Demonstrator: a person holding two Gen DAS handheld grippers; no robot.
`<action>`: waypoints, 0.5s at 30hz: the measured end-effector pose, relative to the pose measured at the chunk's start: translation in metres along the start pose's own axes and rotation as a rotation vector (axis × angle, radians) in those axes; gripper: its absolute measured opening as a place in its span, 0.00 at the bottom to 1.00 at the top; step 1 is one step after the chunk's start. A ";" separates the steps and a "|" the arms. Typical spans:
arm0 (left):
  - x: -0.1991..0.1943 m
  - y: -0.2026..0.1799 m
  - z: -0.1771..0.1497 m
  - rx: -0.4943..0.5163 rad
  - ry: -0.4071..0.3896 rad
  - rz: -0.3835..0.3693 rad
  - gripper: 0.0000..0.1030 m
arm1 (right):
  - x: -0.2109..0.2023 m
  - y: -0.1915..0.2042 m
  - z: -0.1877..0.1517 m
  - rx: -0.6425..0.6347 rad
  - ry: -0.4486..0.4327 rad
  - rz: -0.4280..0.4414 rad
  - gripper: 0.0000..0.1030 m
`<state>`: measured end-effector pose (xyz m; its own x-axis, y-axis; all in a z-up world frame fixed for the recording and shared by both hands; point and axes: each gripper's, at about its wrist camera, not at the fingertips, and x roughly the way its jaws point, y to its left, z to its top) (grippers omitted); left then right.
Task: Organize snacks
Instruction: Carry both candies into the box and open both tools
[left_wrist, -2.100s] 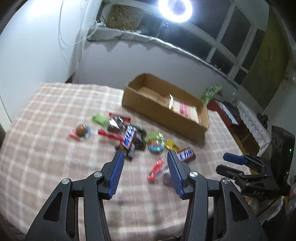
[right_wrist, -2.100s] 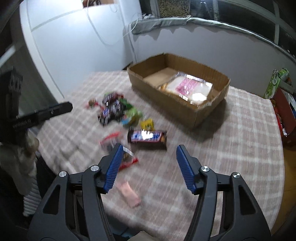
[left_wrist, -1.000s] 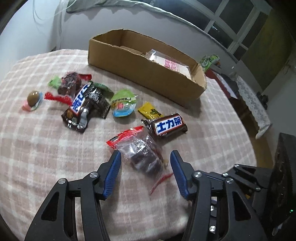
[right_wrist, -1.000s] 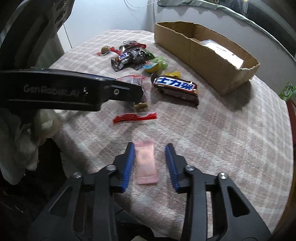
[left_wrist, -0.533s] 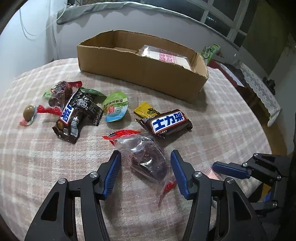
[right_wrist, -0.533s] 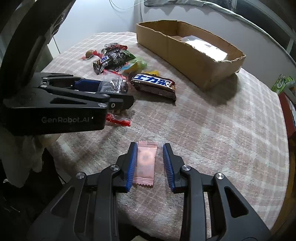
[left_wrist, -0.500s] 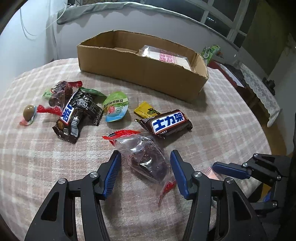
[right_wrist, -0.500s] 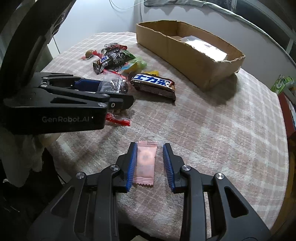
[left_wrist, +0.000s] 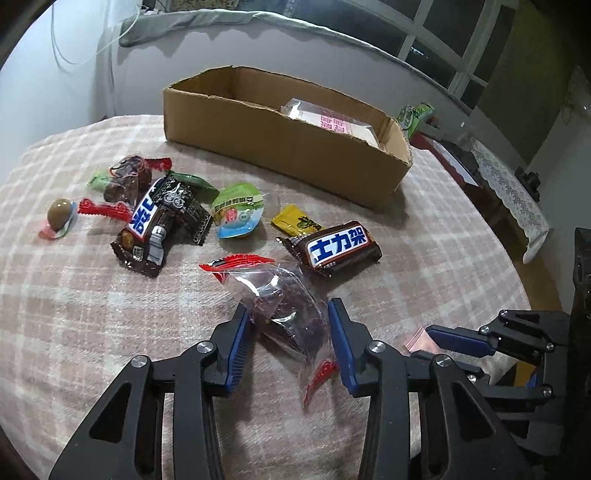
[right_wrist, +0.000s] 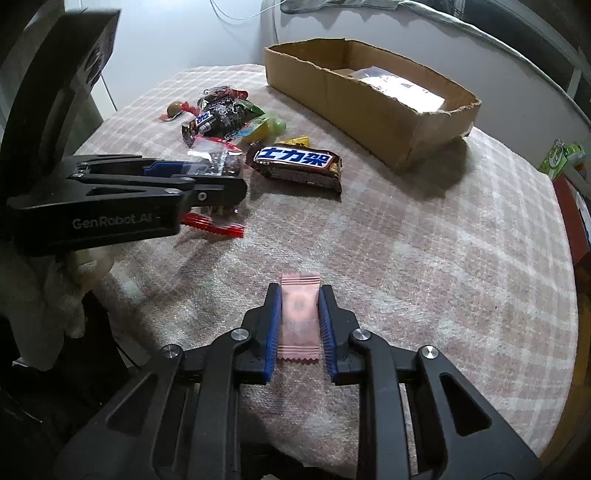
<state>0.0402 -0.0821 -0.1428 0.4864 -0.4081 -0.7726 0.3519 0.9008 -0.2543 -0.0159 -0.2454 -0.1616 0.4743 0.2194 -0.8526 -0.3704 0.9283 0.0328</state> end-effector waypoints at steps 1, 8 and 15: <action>-0.001 0.001 0.000 -0.005 -0.002 -0.001 0.38 | 0.000 0.000 0.000 0.001 -0.001 -0.002 0.20; -0.014 0.005 0.000 -0.013 -0.023 -0.011 0.38 | -0.005 -0.002 0.004 0.029 -0.016 0.006 0.20; -0.032 0.010 0.019 -0.009 -0.078 -0.017 0.38 | -0.020 -0.007 0.023 0.049 -0.069 0.020 0.20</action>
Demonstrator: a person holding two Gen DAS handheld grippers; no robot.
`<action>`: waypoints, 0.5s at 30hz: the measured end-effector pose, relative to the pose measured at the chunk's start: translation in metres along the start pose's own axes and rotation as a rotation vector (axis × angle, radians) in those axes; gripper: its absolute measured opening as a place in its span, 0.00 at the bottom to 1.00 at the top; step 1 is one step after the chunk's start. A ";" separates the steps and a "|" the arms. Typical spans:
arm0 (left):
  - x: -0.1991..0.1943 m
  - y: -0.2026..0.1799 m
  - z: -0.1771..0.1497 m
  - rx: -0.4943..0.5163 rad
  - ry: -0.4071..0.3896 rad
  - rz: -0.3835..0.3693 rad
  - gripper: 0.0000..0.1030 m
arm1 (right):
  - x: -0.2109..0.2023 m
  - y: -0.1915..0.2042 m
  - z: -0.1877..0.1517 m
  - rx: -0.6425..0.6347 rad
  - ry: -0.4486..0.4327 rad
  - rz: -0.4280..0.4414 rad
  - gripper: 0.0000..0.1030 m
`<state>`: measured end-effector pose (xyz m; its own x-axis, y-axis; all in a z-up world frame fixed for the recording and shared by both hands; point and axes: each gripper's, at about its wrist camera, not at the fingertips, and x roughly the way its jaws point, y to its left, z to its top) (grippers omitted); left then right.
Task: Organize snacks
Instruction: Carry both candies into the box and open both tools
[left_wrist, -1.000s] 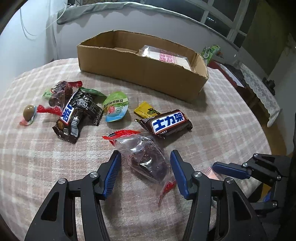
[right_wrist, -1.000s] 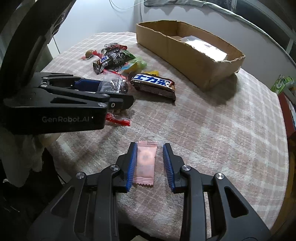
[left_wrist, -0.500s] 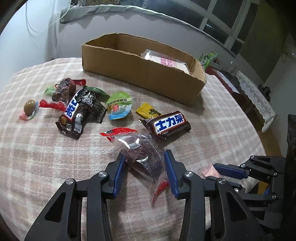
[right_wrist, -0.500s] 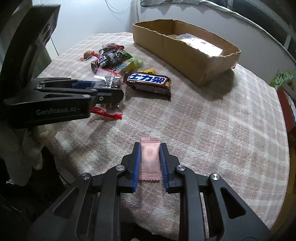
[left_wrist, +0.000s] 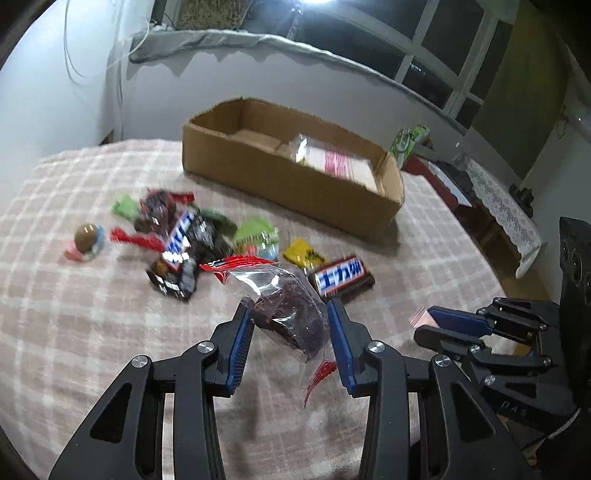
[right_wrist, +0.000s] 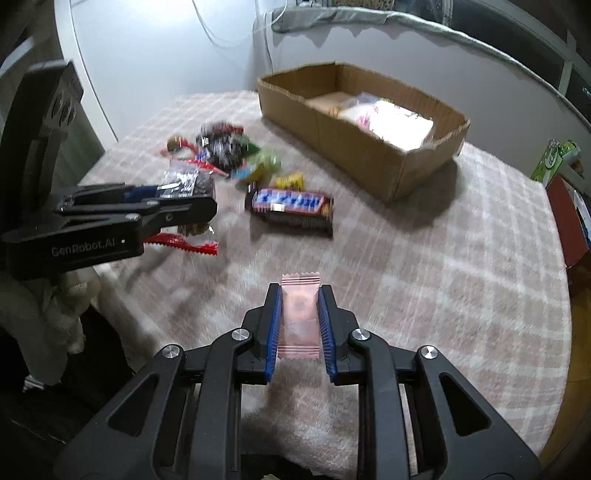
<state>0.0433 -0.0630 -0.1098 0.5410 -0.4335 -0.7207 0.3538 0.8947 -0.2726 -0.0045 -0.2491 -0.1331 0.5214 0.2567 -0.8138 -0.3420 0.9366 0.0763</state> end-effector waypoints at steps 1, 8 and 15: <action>-0.001 0.001 0.003 0.000 -0.006 0.001 0.38 | -0.002 -0.001 0.005 0.007 -0.010 0.004 0.20; -0.008 0.012 0.034 0.007 -0.060 0.018 0.38 | -0.014 -0.014 0.047 0.024 -0.092 0.000 0.20; -0.008 0.015 0.082 0.059 -0.114 0.044 0.38 | -0.018 -0.031 0.097 0.050 -0.165 -0.014 0.20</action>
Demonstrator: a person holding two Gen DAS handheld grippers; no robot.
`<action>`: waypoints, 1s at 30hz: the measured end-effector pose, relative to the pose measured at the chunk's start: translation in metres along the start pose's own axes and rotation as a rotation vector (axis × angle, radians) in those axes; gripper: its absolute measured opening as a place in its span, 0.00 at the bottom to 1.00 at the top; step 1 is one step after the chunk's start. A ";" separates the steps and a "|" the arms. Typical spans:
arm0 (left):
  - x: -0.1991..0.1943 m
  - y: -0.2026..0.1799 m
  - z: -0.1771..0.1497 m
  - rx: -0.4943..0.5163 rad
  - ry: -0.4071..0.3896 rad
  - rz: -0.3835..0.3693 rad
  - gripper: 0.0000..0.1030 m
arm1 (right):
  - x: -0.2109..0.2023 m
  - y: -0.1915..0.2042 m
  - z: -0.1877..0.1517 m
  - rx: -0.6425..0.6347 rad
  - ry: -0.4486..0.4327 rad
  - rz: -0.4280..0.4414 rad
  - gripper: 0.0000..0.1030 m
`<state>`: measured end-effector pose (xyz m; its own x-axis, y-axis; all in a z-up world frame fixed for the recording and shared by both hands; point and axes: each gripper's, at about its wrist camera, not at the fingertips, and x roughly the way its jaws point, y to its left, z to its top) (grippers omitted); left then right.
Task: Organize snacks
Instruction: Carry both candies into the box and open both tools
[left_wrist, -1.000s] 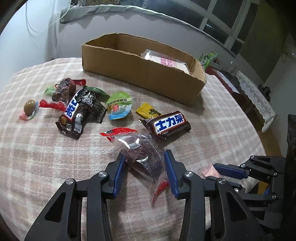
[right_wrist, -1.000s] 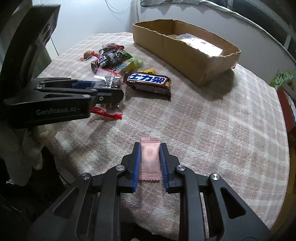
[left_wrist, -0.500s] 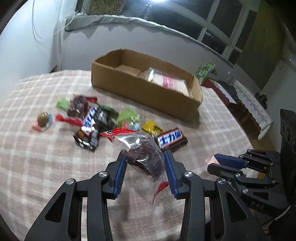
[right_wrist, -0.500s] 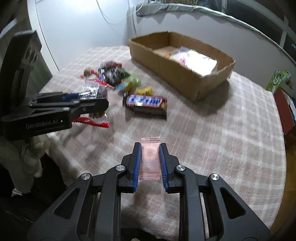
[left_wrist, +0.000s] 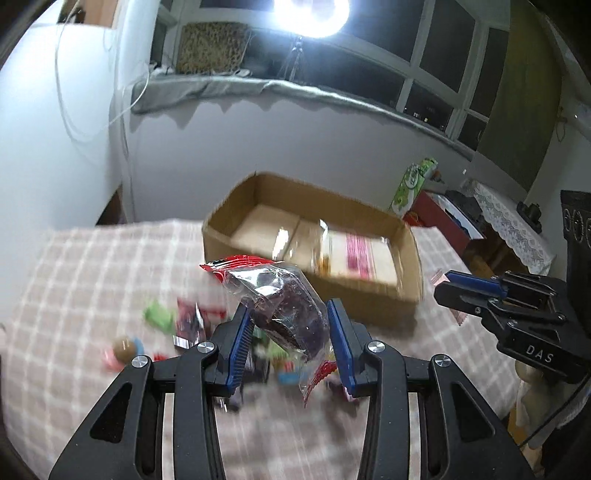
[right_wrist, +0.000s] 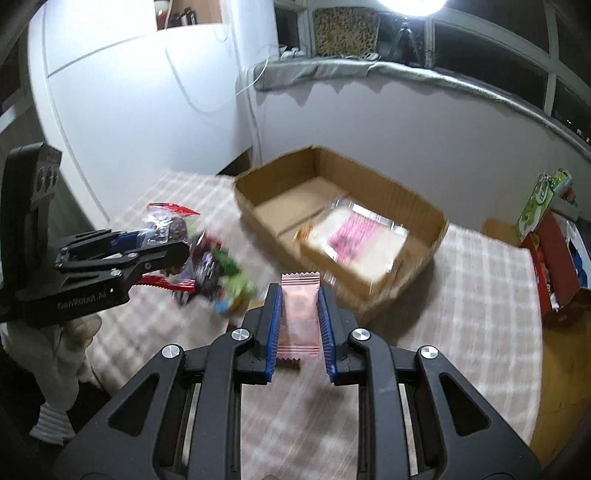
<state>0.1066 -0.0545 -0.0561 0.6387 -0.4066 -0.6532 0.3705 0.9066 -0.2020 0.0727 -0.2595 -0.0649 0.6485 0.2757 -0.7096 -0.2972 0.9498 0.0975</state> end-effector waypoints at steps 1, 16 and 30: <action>0.002 0.001 0.006 0.002 -0.005 -0.001 0.38 | 0.003 -0.003 0.008 0.009 -0.006 0.000 0.20; 0.063 0.008 0.061 -0.006 0.039 -0.015 0.38 | 0.059 -0.045 0.070 0.083 0.003 -0.036 0.20; 0.102 0.020 0.067 -0.034 0.103 0.006 0.45 | 0.117 -0.056 0.097 0.101 0.068 -0.055 0.21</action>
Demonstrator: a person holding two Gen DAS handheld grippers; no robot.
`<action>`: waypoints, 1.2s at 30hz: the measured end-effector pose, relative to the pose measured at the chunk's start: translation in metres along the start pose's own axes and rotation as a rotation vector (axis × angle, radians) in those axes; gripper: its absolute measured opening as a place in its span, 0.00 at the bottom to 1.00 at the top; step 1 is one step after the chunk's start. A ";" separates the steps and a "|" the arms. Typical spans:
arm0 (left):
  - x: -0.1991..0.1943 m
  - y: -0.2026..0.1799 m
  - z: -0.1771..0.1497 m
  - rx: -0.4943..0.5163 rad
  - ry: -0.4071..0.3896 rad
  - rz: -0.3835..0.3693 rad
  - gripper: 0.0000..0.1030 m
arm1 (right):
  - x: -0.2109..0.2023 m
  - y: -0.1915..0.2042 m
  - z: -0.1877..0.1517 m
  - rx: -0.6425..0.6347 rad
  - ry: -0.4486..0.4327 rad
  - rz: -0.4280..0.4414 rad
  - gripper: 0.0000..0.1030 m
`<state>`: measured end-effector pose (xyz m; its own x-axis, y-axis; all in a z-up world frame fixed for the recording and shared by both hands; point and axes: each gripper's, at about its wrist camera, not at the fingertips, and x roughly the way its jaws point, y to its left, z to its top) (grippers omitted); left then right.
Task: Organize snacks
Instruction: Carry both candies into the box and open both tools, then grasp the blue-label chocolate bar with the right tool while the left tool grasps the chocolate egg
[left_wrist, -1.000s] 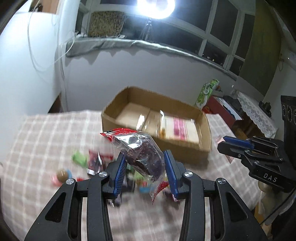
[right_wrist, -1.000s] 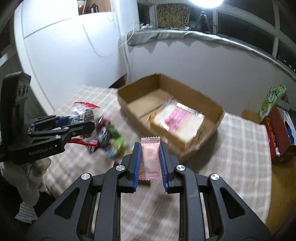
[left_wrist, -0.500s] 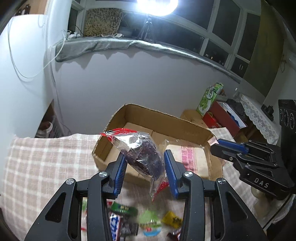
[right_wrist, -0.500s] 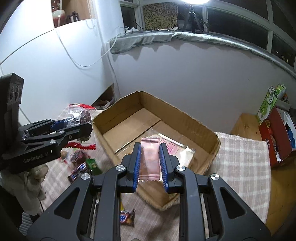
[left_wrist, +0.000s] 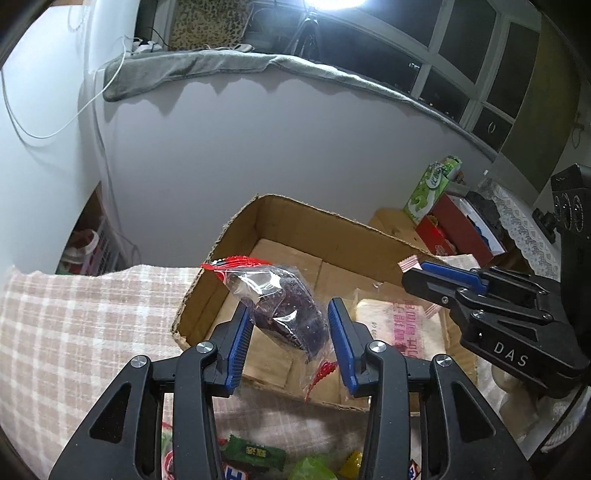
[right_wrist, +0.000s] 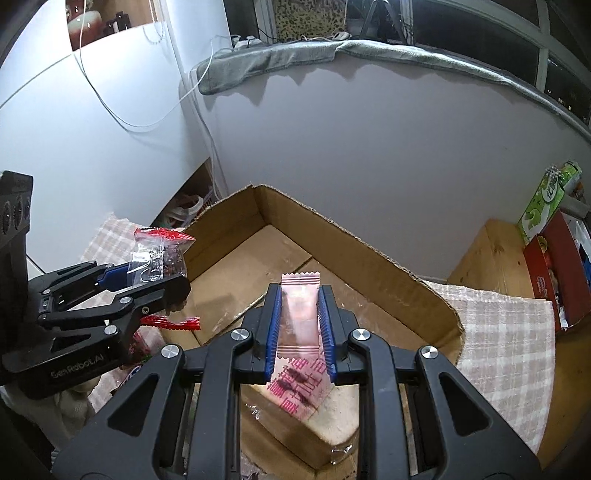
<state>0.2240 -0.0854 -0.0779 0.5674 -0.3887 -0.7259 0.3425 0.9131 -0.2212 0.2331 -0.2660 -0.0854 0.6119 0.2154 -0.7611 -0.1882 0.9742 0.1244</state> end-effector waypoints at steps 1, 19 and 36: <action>0.000 0.001 0.000 -0.005 0.003 0.002 0.48 | 0.002 0.000 0.000 -0.001 0.000 -0.006 0.24; -0.055 0.005 -0.007 0.016 -0.085 0.025 0.60 | -0.045 0.003 -0.013 -0.006 -0.063 -0.031 0.68; -0.121 0.052 -0.083 -0.051 -0.108 0.075 0.60 | -0.099 0.039 -0.087 -0.117 -0.057 0.082 0.68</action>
<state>0.1111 0.0190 -0.0559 0.6681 -0.3272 -0.6683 0.2590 0.9442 -0.2034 0.0987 -0.2554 -0.0604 0.6330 0.3009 -0.7133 -0.3260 0.9393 0.1069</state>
